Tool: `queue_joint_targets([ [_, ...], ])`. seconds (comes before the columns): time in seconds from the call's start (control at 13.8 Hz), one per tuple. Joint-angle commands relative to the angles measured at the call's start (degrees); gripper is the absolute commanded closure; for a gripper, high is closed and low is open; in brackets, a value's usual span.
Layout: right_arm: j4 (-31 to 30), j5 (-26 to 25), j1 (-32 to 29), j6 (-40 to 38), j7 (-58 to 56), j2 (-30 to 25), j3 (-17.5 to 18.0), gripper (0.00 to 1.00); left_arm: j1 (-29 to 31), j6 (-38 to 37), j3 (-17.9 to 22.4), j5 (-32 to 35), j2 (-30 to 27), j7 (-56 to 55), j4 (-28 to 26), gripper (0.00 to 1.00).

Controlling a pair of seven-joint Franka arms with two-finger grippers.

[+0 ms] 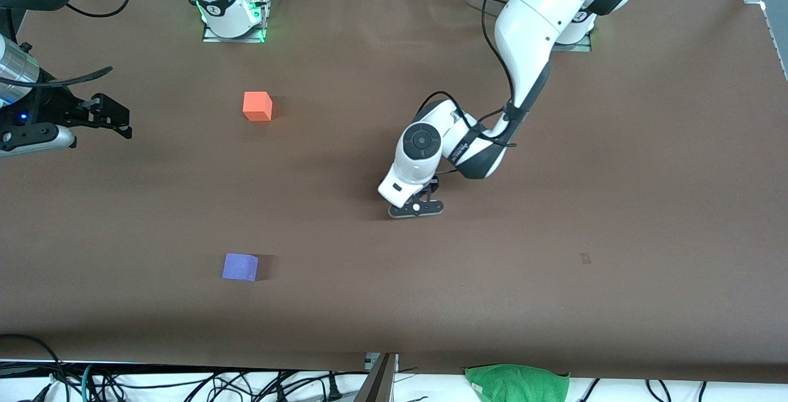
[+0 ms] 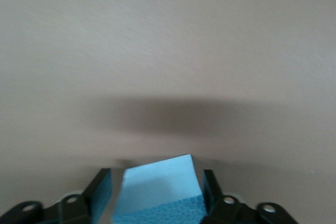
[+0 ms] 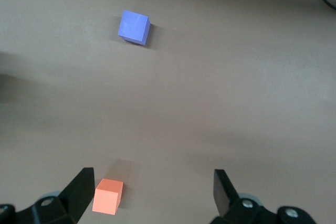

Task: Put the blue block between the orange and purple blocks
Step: 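Carry the blue block with the left gripper to the table middle, then open the left gripper and draw it back to rest, then swing the right gripper out toward the blue block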

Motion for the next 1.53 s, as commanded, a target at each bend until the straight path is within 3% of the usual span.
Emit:
queue_joint_targets([
  [0.0, 1.3, -0.5, -0.3, -0.9, -0.7, 0.5, 0.2, 0.00, 2.2, -10.6, 0.4, -2.1, -4.1, -0.2, 4.2, 0.00],
  [0.22, 1.3, -0.5, -0.3, -1.0, -0.7, 0.5, 0.2, 0.00, 6.9, -11.4, 0.6, -2.3, -9.9, 2.3, 2.1, 0.00],
  [0.58, 1.3, -0.5, -0.3, -0.9, -0.7, 0.5, 0.2, 0.00, 20.1, -11.6, 0.6, -4.1, -24.4, 30.4, -11.0, 0.00],
  [0.73, 1.3, -0.5, -0.4, -0.9, -0.7, 0.5, 0.2, 0.00, 24.9, -14.6, 0.6, -5.7, -28.6, 37.1, -13.9, 0.00],
  [1.16, 1.3, -0.5, -0.4, -0.9, -0.4, 0.5, 0.2, 0.00, 33.6, -26.6, 1.4, -5.9, -40.4, 44.0, -13.8, 0.00],
  [1.45, 1.4, -0.7, -0.3, -0.9, -0.2, 0.4, 0.2, 0.00, 34.2, -32.1, 6.5, -6.0, -45.3, 44.3, -13.1, 0.00],
])
